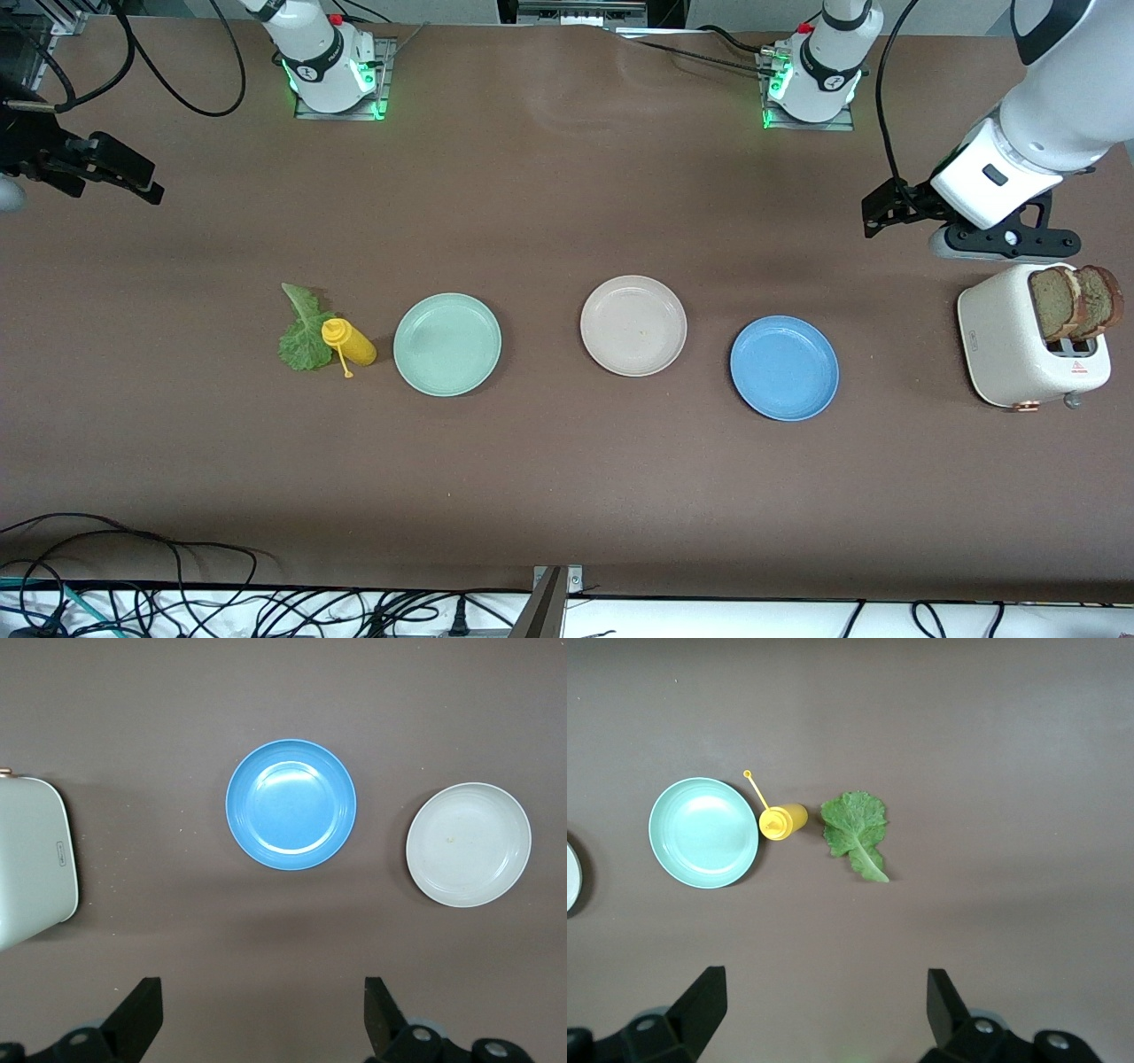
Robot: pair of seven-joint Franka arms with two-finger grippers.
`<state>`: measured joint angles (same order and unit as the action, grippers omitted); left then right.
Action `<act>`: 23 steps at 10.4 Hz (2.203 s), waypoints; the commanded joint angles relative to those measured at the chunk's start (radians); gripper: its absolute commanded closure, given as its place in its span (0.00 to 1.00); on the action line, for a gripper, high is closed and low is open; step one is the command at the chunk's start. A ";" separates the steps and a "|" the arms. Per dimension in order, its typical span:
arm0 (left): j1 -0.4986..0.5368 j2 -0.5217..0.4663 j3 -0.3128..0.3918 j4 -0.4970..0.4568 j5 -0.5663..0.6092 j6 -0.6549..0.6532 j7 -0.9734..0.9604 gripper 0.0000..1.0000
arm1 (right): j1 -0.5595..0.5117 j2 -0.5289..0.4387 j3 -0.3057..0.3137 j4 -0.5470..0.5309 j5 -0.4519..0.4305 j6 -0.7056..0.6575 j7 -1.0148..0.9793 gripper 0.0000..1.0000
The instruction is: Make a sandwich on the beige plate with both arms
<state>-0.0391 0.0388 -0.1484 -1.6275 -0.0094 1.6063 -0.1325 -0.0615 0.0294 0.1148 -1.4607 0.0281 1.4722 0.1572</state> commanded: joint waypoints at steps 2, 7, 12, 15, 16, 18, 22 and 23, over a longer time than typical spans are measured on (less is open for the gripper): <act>-0.002 -0.023 -0.003 -0.011 0.031 -0.014 0.017 0.00 | 0.011 0.007 0.005 0.025 -0.057 -0.017 0.015 0.00; -0.004 -0.020 -0.002 -0.011 0.023 -0.009 0.007 0.00 | 0.011 0.007 0.003 0.014 -0.063 -0.029 0.019 0.00; -0.002 -0.020 -0.003 -0.011 0.019 -0.012 0.002 0.00 | 0.015 0.009 0.011 0.005 -0.066 -0.043 0.021 0.00; -0.002 -0.020 -0.003 -0.011 0.019 -0.014 0.002 0.00 | 0.015 0.007 0.011 -0.013 -0.065 -0.043 0.022 0.00; -0.001 -0.020 -0.002 -0.011 0.019 -0.014 0.004 0.00 | 0.015 0.009 0.009 -0.015 -0.065 -0.041 0.022 0.00; -0.001 -0.020 -0.002 -0.012 0.019 -0.016 0.002 0.00 | 0.015 0.009 0.011 -0.015 -0.066 -0.041 0.022 0.00; 0.001 -0.020 -0.002 -0.011 0.023 -0.016 0.002 0.00 | 0.015 0.018 0.011 -0.029 -0.066 -0.033 0.022 0.00; 0.001 -0.020 -0.002 -0.012 0.025 -0.016 0.002 0.00 | 0.015 0.018 0.011 -0.029 -0.066 -0.033 0.022 0.00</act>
<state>-0.0386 0.0359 -0.1504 -1.6275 -0.0062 1.5984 -0.1333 -0.0491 0.0531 0.1210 -1.4819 -0.0198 1.4400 0.1621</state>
